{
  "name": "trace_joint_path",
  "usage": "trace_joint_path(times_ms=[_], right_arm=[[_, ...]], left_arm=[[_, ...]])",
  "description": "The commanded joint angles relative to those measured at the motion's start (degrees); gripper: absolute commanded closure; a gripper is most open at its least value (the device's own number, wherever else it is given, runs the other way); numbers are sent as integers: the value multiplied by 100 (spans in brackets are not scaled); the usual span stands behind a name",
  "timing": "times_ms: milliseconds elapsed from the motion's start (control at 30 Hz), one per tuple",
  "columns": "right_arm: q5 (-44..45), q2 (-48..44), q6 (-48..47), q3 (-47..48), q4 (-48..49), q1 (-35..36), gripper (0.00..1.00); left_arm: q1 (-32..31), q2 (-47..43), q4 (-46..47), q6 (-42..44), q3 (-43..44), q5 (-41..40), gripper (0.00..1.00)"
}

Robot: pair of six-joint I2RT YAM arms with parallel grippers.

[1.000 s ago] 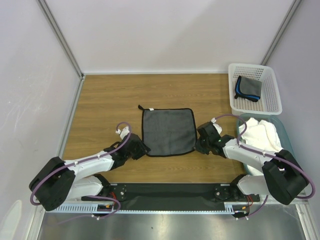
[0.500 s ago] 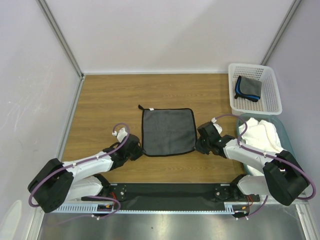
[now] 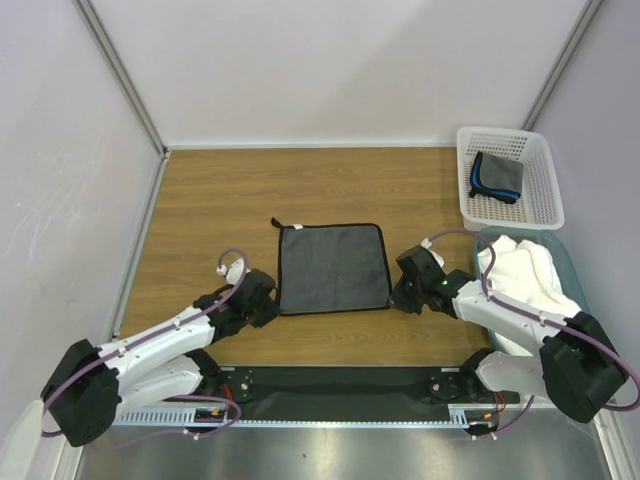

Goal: Fold and stack the towels
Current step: Fold the towel

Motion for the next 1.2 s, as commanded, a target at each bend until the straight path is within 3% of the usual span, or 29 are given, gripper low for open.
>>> trace_joint_path(times_ms=[0,233,333,667,1167], right_arm=[[-146,-313,-6,153,-654,58,100],[301,-552,-312,803,-972,50,100],[329,-297,-610,1163,-840,-222,100],[-93,1118,-1367,2393,-559,-960,100],[-673,2173,-1412,2482,259,-1454,100]], left_arm=[[-65,-206,-992,-83,438,-26,100],[-48,-31,-1836,-38,1423,-210,100],[22,355,-2091,-109,1898,-553,99],[717,1761,-2408,-258,2979,-624,100],[981,3159,-2294,58,3999,-922,100]])
